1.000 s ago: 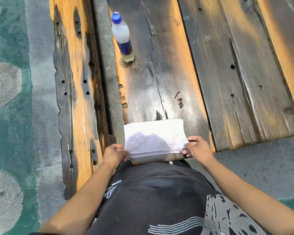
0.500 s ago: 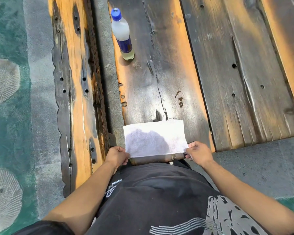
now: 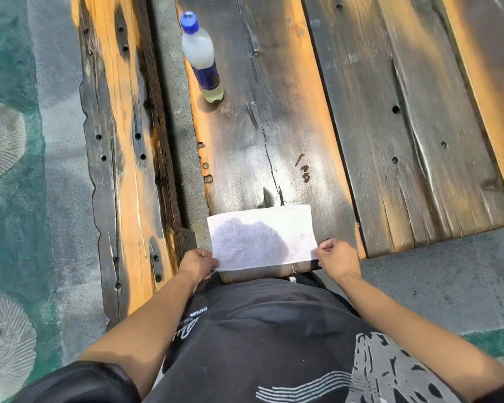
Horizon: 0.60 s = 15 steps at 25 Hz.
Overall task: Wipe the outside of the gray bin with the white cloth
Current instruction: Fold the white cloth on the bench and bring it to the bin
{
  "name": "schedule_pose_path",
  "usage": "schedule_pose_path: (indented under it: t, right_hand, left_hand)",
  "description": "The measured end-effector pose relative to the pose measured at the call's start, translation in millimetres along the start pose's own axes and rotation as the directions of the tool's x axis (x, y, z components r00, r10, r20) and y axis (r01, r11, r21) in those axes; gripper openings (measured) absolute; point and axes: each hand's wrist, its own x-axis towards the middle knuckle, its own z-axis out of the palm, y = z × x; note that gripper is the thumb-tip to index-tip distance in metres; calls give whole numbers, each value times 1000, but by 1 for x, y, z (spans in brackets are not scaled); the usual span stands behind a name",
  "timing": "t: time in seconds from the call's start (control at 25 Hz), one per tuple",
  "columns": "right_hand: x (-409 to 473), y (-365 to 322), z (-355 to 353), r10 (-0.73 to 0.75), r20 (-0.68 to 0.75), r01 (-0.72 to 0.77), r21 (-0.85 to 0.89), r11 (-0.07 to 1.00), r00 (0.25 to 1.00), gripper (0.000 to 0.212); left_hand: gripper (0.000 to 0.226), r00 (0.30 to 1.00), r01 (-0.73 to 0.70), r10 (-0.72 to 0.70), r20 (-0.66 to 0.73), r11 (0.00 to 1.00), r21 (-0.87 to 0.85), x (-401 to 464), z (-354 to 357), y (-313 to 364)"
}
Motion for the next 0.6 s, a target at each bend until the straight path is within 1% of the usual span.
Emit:
schedule_pose_path:
  t: [0.08, 0.2, 0.32, 0.4, 0.44, 0.48, 0.52, 0.56, 0.6]
  right_hand:
    - [2, -1, 1, 26, 42, -27, 23, 999, 999, 13]
    - [3, -1, 0, 20, 73, -17, -40, 999, 997, 14]
    - [3, -3, 2, -63, -22, 61, -85, 995, 998, 20]
    - [2, -12, 3, -136, -62, 132, -68, 989, 989, 19]
    - [2, -19, 4, -175, -33, 174, -51, 983, 984, 15]
    - [4, -27, 7, -225, 35, 225, -14, 974, 974, 10]
    - [2, -38, 9, -266, 145, 263, 42, 964, 953, 8]
    - [-1, -49, 11, -303, 281, 276, 131, 952, 911, 9]
    - [-8, -61, 13, -340, 410, 270, 220, 938, 847, 17]
  left_hand:
    - [17, 1000, 3, -4, 28, 1000, 18, -3, -2, 2]
    - [20, 997, 21, -19, 72, 999, -29, -8, -2, 6]
    - [21, 996, -7, 14, 86, 997, -74, -16, -1, 14]
    - [19, 992, -63, 70, 101, 996, -71, -23, 3, 21]
    - [18, 988, -103, 110, 109, 993, -66, -27, 6, 24]
    - [16, 981, -147, 153, 116, 987, -61, -30, 10, 28]
    - [14, 973, -187, 193, 123, 981, -58, -34, 14, 32]
    - [12, 967, -214, 220, 129, 975, -63, -37, 20, 36]
    - [11, 963, -223, 232, 136, 972, -75, -40, 25, 40]
